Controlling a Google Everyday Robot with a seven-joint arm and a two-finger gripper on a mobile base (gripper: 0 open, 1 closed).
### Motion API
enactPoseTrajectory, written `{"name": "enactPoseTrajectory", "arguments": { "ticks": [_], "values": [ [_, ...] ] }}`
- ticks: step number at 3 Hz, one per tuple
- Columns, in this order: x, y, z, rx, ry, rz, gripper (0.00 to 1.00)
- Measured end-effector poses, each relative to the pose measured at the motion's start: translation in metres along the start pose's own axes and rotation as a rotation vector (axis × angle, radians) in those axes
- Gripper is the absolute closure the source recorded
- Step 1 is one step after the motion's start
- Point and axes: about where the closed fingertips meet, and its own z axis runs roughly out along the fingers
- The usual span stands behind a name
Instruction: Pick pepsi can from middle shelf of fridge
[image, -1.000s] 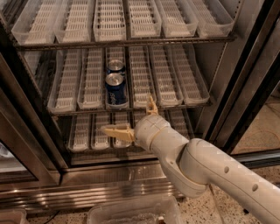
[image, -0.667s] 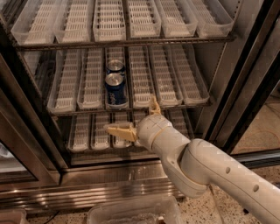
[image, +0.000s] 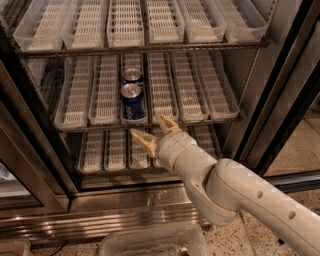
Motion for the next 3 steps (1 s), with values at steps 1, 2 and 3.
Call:
{"name": "enactPoseTrajectory", "arguments": {
  "ticks": [1,2,3],
  "values": [
    [0.0000,0.0000,0.0000,0.000,0.000,0.000,0.18],
    [0.0000,0.0000,0.0000,0.000,0.000,0.000,0.10],
    [0.0005,-0.0005,0.0012,0.006,-0.002,-0.002,0.25]
  ]
}}
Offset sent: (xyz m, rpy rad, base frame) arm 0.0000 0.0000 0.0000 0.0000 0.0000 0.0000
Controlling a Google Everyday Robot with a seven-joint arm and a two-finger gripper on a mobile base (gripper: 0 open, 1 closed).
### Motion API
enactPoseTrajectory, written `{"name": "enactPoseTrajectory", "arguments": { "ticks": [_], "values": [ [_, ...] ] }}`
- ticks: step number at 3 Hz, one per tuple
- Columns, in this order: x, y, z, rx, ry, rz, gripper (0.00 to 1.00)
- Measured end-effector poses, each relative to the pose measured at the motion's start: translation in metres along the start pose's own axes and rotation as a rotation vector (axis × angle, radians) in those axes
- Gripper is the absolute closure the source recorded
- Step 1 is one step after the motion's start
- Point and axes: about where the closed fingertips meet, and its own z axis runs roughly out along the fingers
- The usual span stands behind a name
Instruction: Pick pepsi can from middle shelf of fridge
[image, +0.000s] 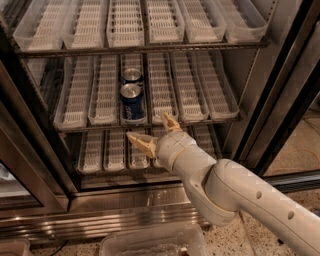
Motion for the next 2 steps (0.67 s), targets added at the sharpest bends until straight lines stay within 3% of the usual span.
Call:
{"name": "enactPoseTrajectory", "arguments": {
  "ticks": [2],
  "values": [
    [-0.0020,-0.0118,0.0132,0.005,-0.014,-0.020,0.21]
  ]
}}
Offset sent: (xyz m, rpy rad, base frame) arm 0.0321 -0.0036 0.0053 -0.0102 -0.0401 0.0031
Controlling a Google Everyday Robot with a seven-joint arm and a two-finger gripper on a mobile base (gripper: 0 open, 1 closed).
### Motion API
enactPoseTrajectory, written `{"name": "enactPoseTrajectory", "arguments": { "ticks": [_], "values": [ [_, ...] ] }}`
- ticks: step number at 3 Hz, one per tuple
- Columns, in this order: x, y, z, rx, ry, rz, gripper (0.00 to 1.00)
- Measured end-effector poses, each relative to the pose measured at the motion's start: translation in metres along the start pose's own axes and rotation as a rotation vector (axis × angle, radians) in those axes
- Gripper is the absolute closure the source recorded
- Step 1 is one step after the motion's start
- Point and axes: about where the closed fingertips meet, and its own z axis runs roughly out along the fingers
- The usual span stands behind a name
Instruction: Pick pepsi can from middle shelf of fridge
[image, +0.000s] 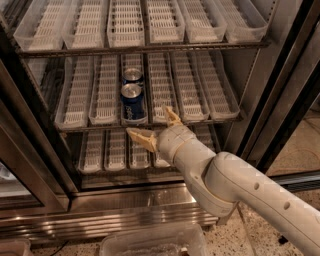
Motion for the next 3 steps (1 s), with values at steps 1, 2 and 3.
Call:
{"name": "enactPoseTrajectory", "arguments": {
  "ticks": [1,2,3],
  "values": [
    [-0.005,-0.004,0.012,-0.017,-0.019,-0.008,0.20],
    [-0.012,-0.003,0.025,-0.042,-0.038,-0.016,0.21],
    [-0.015,0.003,0.038,-0.080,-0.046,-0.023,0.21]
  ]
}}
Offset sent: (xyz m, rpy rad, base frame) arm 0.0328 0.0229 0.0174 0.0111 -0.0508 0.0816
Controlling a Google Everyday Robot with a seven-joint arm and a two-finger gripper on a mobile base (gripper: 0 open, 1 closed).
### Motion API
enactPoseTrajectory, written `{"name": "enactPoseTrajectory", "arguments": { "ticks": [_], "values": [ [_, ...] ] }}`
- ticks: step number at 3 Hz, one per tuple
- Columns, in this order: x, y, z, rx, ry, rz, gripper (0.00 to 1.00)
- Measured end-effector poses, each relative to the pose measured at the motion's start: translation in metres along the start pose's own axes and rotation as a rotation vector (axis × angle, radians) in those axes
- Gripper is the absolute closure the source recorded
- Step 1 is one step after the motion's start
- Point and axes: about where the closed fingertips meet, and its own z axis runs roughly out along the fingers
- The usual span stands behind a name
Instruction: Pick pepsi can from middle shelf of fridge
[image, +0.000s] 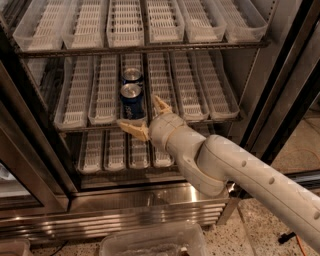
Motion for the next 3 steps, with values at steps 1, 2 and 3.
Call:
{"name": "enactPoseTrajectory", "arguments": {
  "ticks": [1,2,3],
  "values": [
    [0.000,0.005,0.013,-0.032,-0.006,0.003,0.22],
    [0.002,0.009,0.024,-0.052,-0.016,0.013,0.24],
    [0.004,0.011,0.041,-0.059,-0.037,0.027,0.27]
  ]
}}
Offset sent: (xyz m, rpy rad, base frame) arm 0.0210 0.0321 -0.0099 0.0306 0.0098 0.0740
